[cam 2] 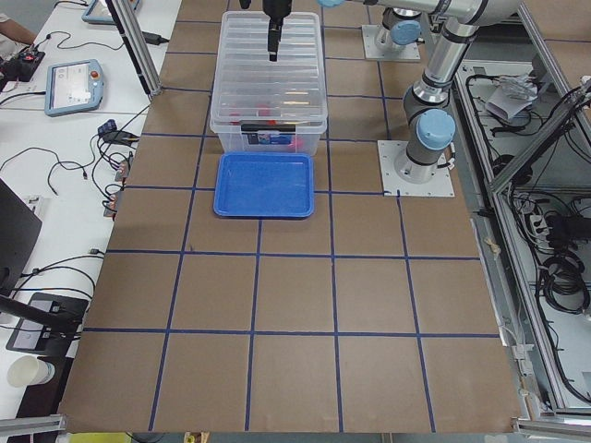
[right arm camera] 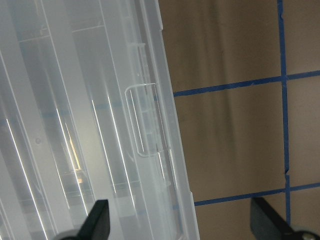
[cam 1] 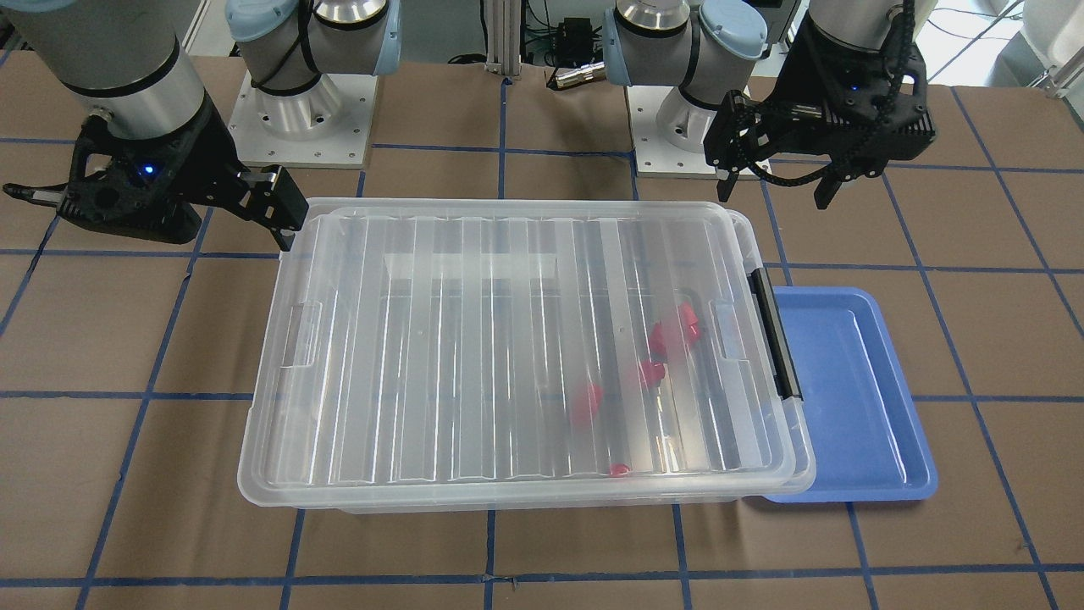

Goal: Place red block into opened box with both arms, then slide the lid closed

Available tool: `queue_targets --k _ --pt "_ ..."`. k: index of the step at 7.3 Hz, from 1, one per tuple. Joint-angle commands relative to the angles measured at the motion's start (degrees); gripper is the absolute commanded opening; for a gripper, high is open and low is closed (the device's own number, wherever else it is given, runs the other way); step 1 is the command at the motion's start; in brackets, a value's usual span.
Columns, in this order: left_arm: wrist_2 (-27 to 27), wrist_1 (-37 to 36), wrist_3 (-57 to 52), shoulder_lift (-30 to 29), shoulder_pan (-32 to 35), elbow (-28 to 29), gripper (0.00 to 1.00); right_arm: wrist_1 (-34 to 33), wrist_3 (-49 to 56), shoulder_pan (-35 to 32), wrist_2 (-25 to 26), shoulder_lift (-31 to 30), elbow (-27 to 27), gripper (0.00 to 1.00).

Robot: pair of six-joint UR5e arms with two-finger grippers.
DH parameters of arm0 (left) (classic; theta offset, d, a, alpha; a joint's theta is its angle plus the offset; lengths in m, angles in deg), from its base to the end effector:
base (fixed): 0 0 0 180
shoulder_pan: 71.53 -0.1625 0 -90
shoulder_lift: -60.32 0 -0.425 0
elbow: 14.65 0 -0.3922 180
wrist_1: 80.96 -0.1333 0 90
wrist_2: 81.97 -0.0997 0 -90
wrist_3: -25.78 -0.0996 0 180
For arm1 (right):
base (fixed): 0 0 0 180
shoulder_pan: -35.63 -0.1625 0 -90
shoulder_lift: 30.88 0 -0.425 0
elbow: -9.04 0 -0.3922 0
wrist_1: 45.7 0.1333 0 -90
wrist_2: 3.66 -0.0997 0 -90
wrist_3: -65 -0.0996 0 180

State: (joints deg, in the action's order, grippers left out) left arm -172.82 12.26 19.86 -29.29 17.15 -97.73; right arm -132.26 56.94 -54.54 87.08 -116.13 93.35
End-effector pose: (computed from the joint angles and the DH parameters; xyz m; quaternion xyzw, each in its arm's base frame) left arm -0.1204 -0.4956 0.5452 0.0398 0.9985 -0.0351 0.0097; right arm 0.1336 -0.5222 0.4886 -0.0686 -0.9974 -0.0213 0.0080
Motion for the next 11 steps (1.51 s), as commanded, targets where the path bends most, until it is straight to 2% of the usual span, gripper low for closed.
queue_targets --k 1,6,11 --pt "-0.30 0.29 0.03 -0.13 0.00 0.12 1.00 0.85 0.59 0.34 0.31 -0.88 0.15 1.00" --pt "-0.38 0.55 0.03 0.13 0.00 0.38 1.00 0.95 0.06 0.08 0.32 -3.43 0.41 1.00" --pt "-0.38 0.55 -0.05 0.13 0.00 0.47 1.00 0.95 0.33 -0.01 0.32 -3.52 0.67 1.00"
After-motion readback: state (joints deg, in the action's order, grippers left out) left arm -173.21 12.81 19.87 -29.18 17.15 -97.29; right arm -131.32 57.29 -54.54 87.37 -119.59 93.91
